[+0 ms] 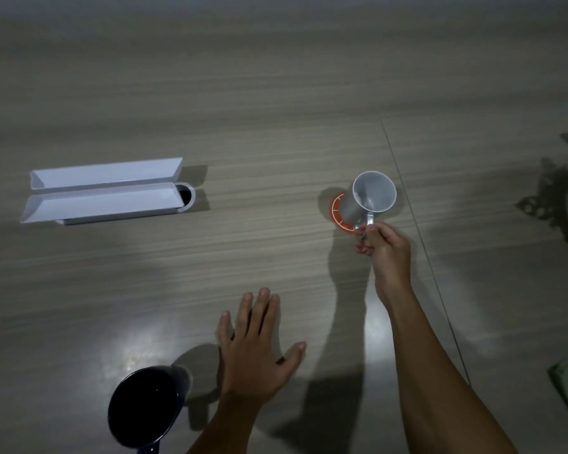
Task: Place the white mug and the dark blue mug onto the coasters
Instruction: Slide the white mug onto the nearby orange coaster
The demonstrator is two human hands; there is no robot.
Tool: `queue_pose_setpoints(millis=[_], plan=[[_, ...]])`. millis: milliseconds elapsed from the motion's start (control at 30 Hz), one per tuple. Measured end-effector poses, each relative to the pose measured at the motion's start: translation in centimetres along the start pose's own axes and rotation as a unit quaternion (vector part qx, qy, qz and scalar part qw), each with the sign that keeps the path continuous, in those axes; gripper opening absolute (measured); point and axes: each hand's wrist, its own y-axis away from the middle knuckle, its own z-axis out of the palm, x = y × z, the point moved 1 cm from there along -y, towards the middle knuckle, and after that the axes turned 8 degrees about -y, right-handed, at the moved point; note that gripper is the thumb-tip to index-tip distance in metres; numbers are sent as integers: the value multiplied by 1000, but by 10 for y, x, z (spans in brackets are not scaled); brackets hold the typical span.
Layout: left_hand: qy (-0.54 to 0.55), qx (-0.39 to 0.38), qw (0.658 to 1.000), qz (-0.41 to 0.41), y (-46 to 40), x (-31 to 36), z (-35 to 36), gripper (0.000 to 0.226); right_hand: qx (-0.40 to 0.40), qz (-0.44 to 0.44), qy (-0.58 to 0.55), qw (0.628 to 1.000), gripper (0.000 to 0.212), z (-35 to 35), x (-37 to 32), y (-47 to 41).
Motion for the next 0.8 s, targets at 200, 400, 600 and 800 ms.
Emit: queue_pose_setpoints(millis=[200, 400, 600, 800], plan=[[1, 14, 1000, 1, 1, 0, -1, 91, -8, -12, 6, 1000, 33, 1, 9, 0], [0, 24, 1000, 1, 1, 2, -3, 89, 7, -6, 6, 1000, 36, 5, 7, -2], [-5, 26, 1000, 1, 0, 2, -4, 88, 19, 4, -4, 1000, 36, 5, 8, -4], [-7, 32, 999, 4, 3, 2, -2, 87, 39, 7, -13, 999, 24, 1, 9, 1]])
